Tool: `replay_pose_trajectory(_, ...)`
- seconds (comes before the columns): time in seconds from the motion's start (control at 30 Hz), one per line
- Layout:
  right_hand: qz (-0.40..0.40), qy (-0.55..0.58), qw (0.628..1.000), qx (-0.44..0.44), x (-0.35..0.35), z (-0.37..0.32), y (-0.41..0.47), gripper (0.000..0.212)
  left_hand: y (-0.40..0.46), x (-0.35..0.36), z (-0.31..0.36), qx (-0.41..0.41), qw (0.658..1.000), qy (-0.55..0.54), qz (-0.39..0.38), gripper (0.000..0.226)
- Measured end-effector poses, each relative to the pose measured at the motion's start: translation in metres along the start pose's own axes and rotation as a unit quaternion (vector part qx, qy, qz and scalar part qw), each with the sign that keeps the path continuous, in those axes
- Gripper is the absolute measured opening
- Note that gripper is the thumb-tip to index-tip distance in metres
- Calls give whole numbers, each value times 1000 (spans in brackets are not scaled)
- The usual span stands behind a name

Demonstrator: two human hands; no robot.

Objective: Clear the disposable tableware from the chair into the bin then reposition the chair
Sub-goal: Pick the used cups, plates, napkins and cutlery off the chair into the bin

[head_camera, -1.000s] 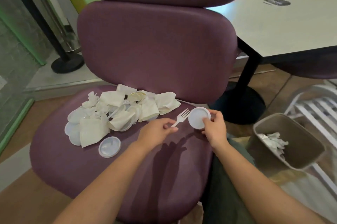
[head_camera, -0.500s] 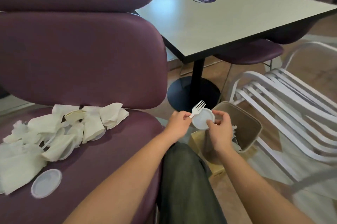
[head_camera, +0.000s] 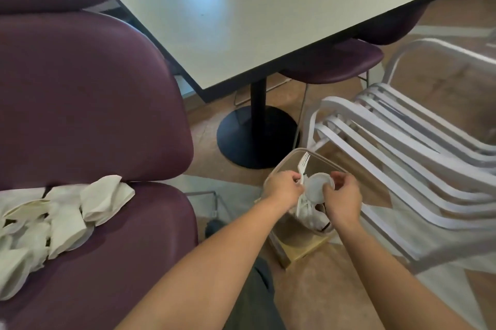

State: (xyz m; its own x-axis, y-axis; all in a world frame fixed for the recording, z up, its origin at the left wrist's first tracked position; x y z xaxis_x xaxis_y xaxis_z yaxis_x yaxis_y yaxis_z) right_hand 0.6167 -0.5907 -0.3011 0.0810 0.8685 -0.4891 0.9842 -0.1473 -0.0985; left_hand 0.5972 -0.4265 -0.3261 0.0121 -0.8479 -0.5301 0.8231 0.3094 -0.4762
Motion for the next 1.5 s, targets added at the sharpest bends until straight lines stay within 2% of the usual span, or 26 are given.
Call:
replay_pose_trajectory(0.13,-73,-55,996,17,15,15,4,39,10,22,-3,-12,996,89,-5,44)
replay_pose_trajectory(0.23,-102,-53,993,8,22,9,-2,32,8,17,-7,-10,999,49,-2,48)
replay_pose_trajectory(0.33,-119,-58,991,-8,33,-4,-13,28,-6,-10,-10,9,1000,11,27,38)
replay_pose_trajectory(0.53,-179,-29,979,-96,76,-58,-60,24,-57,-100,-43,40,990,51,126,23)
replay_pose_trajectory(0.87,-286,-26,934,-211,177,-131,-188,19,-168,-229,-170,-38,963,1,266,19)
replay_pose_trajectory(1.1,-376,-40,896,-231,242,-143,-279,23,-246,-277,-286,-124,934,-15,336,19)
replay_pose_trajectory(1.2,-413,-51,878,-235,264,-148,-311,24,-274,-292,-330,-166,911,-5,378,23)
replay_pose_trajectory(1.37,-457,-75,858,-225,294,-147,-350,21,-311,-304,-378,-276,851,43,444,41)
replay_pose_trajectory(1.5,-475,-92,848,-214,316,-147,-372,15,-322,-307,-403,-315,828,56,460,53)
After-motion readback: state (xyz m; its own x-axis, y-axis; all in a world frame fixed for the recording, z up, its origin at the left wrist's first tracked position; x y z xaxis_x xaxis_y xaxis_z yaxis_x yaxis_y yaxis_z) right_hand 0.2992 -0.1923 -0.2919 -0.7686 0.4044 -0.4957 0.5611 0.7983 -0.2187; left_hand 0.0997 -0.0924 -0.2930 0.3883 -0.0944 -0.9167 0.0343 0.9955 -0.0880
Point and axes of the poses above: each hand's wrist, its own y-axis towards the middle knuckle, its own x-axis out of the palm, z = x × y, the point moved 8 cm from there along y, towards the middle knuckle, and after that the axes turned 5 degrees about -x, right-handed, at the moved point
